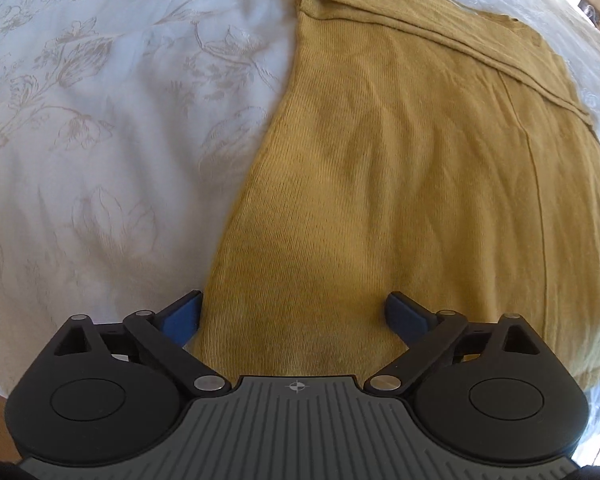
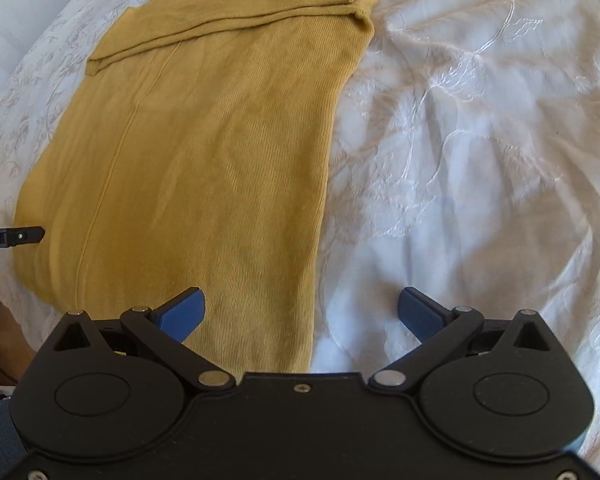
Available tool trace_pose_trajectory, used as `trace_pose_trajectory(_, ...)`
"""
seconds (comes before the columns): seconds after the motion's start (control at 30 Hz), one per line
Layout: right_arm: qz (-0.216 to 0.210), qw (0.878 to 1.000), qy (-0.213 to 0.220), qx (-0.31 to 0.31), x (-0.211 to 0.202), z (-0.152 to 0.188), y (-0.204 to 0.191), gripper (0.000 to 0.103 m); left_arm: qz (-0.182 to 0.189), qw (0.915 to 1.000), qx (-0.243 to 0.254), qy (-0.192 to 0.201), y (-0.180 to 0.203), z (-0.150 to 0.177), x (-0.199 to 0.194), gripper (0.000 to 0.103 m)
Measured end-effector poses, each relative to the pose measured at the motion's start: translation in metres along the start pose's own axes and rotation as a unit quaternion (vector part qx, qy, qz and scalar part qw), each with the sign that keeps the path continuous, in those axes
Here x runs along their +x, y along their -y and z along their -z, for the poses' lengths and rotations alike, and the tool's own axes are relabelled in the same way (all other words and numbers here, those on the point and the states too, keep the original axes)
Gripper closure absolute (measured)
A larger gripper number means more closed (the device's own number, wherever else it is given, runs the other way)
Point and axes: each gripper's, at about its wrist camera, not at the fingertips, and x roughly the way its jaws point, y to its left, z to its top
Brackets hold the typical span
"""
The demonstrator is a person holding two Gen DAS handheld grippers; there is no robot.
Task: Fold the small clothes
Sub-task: 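Move both tools down to the sweater hem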
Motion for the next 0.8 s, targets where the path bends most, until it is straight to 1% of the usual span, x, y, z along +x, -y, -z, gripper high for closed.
trace_pose_trajectory(0.03,-0.005,1.0,0.003,0.001,-0.001,0.003,-0.001,0.001,0.002,1.0,-0.001,-0.004,-0.001,0.003,0.001,0.0)
trace_pose_trajectory(0.1,-0.013,1.0,0.007,0.006,-0.001,0.009,-0.004,0.001,0.007,1.0,0.003,-0.006,-0.003,0.007,0.004,0.0)
trace_pose_trajectory(0.23,-0.01,1.0,0.018,0.01,0.002,0.02,-0.015,0.001,0.021,0.9994,0.026,-0.004,-0.006,0.011,0.008,0.0)
trace_pose_trajectory(0.37,-0.008,0.999,0.014,0.042,0.013,0.029,-0.024,0.001,0.042,0.9981,0.044,-0.004,-0.011,0.012,0.012,0.0)
trace_pose_trajectory(0.43,0.001,0.999,0.014,0.051,0.019,0.033,-0.028,0.0,0.052,0.9975,0.048,-0.005,-0.015,0.013,0.012,0.0)
trace_pose_trajectory(0.53,0.025,0.998,0.02,0.054,0.024,0.033,-0.035,0.0,0.061,0.9962,0.062,-0.004,-0.019,0.017,0.011,0.0)
trace_pose_trajectory(0.7,0.045,0.995,0.031,0.08,0.027,0.033,-0.04,0.0,0.06,0.9941,0.091,0.004,-0.019,0.023,0.011,0.0)
trace_pose_trajectory(0.8,0.056,0.995,0.032,0.079,0.03,0.035,-0.046,0.0,0.06,0.994,0.09,0.012,-0.013,0.027,0.013,0.0)
